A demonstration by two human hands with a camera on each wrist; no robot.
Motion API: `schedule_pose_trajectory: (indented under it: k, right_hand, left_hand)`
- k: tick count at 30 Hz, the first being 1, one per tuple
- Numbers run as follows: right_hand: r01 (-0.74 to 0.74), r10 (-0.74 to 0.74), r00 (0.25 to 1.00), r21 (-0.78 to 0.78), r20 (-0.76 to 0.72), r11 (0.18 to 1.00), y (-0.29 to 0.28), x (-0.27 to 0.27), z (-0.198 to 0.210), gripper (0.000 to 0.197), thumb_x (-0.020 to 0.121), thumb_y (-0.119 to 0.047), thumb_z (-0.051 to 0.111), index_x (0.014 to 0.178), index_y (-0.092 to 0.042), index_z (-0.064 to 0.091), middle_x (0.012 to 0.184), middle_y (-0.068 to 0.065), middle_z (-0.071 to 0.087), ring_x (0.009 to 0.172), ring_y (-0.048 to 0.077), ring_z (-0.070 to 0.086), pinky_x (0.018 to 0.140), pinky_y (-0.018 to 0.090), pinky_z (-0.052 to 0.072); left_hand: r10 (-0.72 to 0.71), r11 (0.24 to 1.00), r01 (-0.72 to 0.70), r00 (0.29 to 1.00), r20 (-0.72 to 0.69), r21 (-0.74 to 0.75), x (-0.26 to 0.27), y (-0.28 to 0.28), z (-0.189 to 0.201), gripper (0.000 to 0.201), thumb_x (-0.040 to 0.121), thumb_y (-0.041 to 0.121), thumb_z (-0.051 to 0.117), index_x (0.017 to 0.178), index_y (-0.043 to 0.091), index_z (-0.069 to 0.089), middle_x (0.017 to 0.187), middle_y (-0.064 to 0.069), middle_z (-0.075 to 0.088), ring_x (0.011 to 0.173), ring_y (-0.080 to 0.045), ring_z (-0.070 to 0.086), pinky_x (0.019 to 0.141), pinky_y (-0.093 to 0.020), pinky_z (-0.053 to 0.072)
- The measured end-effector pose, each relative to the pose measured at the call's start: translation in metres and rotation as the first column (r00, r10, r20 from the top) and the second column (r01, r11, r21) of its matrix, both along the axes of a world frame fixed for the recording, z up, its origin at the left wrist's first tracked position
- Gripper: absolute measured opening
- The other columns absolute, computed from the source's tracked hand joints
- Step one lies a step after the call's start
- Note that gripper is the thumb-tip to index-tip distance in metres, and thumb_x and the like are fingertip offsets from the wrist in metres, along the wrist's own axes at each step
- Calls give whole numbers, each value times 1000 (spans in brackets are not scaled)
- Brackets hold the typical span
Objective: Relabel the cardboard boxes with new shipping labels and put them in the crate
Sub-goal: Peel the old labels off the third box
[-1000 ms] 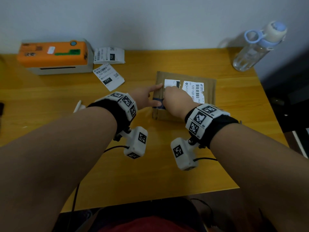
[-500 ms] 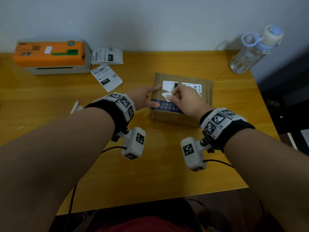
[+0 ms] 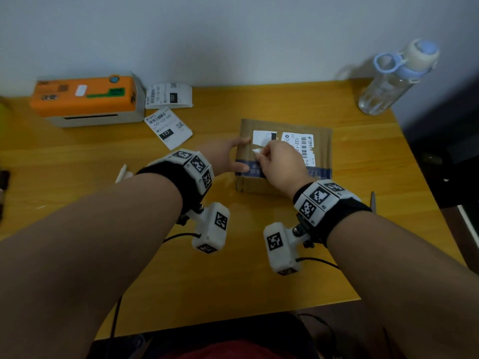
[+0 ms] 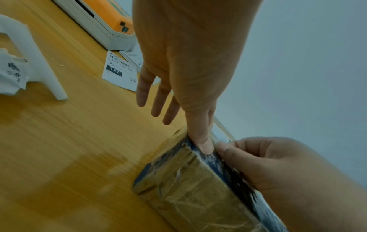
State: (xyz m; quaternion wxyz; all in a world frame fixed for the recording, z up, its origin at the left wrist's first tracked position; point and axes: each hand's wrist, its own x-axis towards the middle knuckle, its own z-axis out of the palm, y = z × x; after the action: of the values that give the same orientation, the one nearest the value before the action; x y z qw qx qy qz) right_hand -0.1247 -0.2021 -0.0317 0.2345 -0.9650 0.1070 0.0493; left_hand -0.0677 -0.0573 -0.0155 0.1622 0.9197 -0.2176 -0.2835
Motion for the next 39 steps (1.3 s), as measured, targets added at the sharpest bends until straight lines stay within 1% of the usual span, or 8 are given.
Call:
schedule_pose_trajectory:
  k: [6, 12, 15, 19, 24, 29, 35, 39]
  right_hand:
    - [69, -70, 997, 67, 17, 995, -8, -1, -1, 28, 95, -39, 51, 89, -14, 61, 82, 4, 65, 78, 23, 61, 77, 40, 52]
    - [116, -120, 992, 106, 31, 988, -16, -4, -5, 22, 94, -36, 52, 87, -16, 59, 81, 0, 62, 80, 22, 61, 84, 44, 49]
    - [151, -159, 987, 167, 38, 974, -21, -5, -7, 21, 93, -35, 53, 83, -18, 59, 78, 0, 62, 77, 21, 61, 78, 45, 52]
    - [158, -174, 983, 217, 61, 963, -30, -8, -1, 20, 95, -28, 53, 82, -13, 56, 72, -1, 57, 73, 20, 57, 72, 38, 51]
    - [196, -217, 973, 233, 71, 953, -43, -15, -2, 18, 96, -27, 52, 82, -15, 52, 67, -9, 48, 62, 8, 46, 65, 27, 37]
    - [223, -267, 954, 275, 138, 935, -48, -22, -4, 16, 95, -26, 53, 83, -15, 51, 76, -2, 53, 73, 17, 50, 69, 31, 41]
    - [267, -333, 919, 290, 211, 919, -69, -33, 2, 15, 95, -28, 51, 87, -15, 53, 92, 6, 61, 86, 22, 57, 78, 37, 48]
    - [257, -325, 916, 278, 234, 925, -78, -39, 8, 15, 95, -28, 52, 85, -16, 52, 90, 4, 59, 83, 19, 54, 72, 30, 42]
  left_hand:
    - [-5, 1000, 5, 1000, 4, 28, 2, -2, 0, 75, 85, 41, 63, 148, 30, 24, 133, -8, 52, 116, -23, 52, 80, -23, 35]
    - [-2, 999, 2, 1000, -7, 40, 3, -3, -2, 76, 85, 42, 63, 148, 31, 23, 132, -10, 52, 115, -24, 53, 80, -24, 36]
    - [2, 999, -1, 1000, -18, 36, 4, -3, -2, 76, 85, 41, 63, 148, 30, 23, 134, -10, 51, 116, -25, 52, 81, -25, 35]
    - [3, 999, -2, 1000, -23, 33, 3, -4, -2, 76, 85, 40, 64, 148, 29, 22, 134, -10, 50, 116, -25, 52, 81, -25, 36]
    - [-7, 999, 7, 1000, -5, 44, 2, -4, -1, 75, 86, 40, 63, 148, 28, 22, 134, -9, 51, 117, -25, 52, 79, -24, 35]
    - [-21, 997, 18, 999, 31, 72, 1, -9, 1, 76, 85, 41, 63, 148, 27, 23, 132, -9, 52, 112, -25, 54, 78, -25, 37]
    - [-24, 996, 15, 995, 101, 93, -4, -11, -1, 75, 85, 43, 62, 147, 22, 25, 140, -7, 46, 119, -25, 51, 80, -26, 36]
    - [-50, 991, 34, 991, 121, 132, -6, -18, 4, 74, 86, 43, 61, 146, 21, 25, 136, -7, 49, 113, -24, 54, 75, -26, 38]
